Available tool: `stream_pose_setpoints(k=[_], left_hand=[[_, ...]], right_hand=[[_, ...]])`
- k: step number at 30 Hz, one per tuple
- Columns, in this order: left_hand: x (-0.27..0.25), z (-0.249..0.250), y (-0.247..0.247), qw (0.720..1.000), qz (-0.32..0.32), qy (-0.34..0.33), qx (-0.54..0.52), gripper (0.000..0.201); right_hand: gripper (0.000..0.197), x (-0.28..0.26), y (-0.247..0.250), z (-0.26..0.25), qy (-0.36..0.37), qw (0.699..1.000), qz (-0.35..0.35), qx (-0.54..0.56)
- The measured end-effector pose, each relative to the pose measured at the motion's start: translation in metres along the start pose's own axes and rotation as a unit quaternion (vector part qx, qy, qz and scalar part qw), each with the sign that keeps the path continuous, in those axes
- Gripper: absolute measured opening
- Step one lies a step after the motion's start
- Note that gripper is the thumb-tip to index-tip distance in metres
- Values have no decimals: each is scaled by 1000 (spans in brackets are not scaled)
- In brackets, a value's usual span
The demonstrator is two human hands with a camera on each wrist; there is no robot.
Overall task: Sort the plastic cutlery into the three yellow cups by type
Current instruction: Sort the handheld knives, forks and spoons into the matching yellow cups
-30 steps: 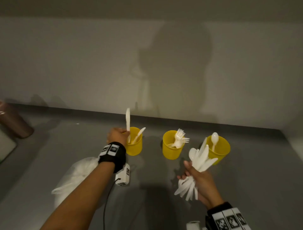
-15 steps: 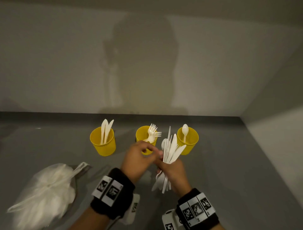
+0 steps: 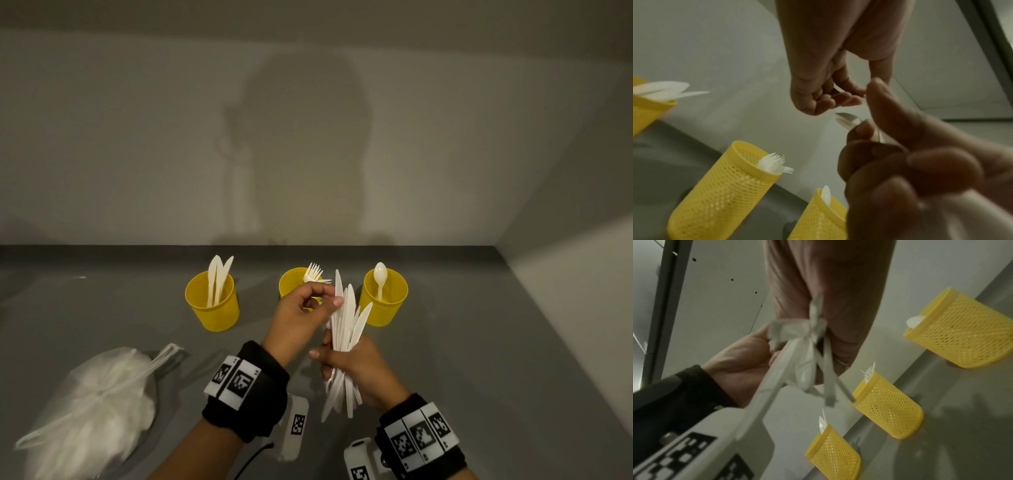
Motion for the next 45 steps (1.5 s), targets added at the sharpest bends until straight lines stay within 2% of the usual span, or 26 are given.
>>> stream_pose_setpoints(k=[4,8,11,13,15,17,20,22,23,25,27,29,31,32,33,35,37,40,45], left_hand=[[10,11,6,995,20,24,-91,10],[40,28,45,977,149,1,-152,14],[57,40,96,961,245,-54,-116,18],[59,36,128,957,281,-63,-47,19],[57,17,153,952,302,-47,16,21],[54,-8,169,947,318,-21,35,22],[49,-45,181,941,332,49,53,22],[47,-66,182,942,312,105,64,10],[45,-75,182,942,301,134,65,11],[41,-86,184,934,297,174,94,40],[38,-81,179,923,308,152,171,54],[31,-62,156,932,294,92,189,44],[18,-41,116,960,219,46,169,18],[10,-32,93,973,166,31,156,11],[2,-23,72,983,114,21,143,14],[-11,-15,39,992,35,17,116,19],[-16,-16,17,996,-15,45,80,6],[-19,-17,4,993,-28,77,83,19],[-14,-12,9,992,-43,79,86,13]], right_hand=[[23,-1,1,0,-5,999,-35,-20],[22,2,5,9,-23,999,-11,-33],[20,4,8,15,-30,999,20,-19],[19,6,10,15,-30,999,31,2],[19,8,11,14,-30,999,34,26],[19,10,12,13,-33,998,36,41],[16,15,10,13,-36,997,45,42],[16,17,8,14,-39,997,48,41],[16,18,7,13,-40,997,45,45],[18,19,5,10,-39,997,36,58],[21,20,3,7,-37,996,27,83],[24,22,3,5,-33,993,20,112],[25,24,4,4,-32,990,25,137],[25,24,4,4,-33,990,26,138],[23,24,3,4,-31,990,22,133],[17,20,-1,2,-19,994,7,108],[22,16,-6,0,-10,998,0,70],[42,13,-9,1,-15,999,12,35],[39,4,-4,-2,-14,998,-11,56]])
Point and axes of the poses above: each hand's wrist, its own x-axis towards the middle knuckle, its own y-axis out of the back of the hand, z = x × y, the point moved 3 cm from there along x, towards the middle knuckle, and after that the axes turned 15 degrees about -y, right-handed, at the moved point
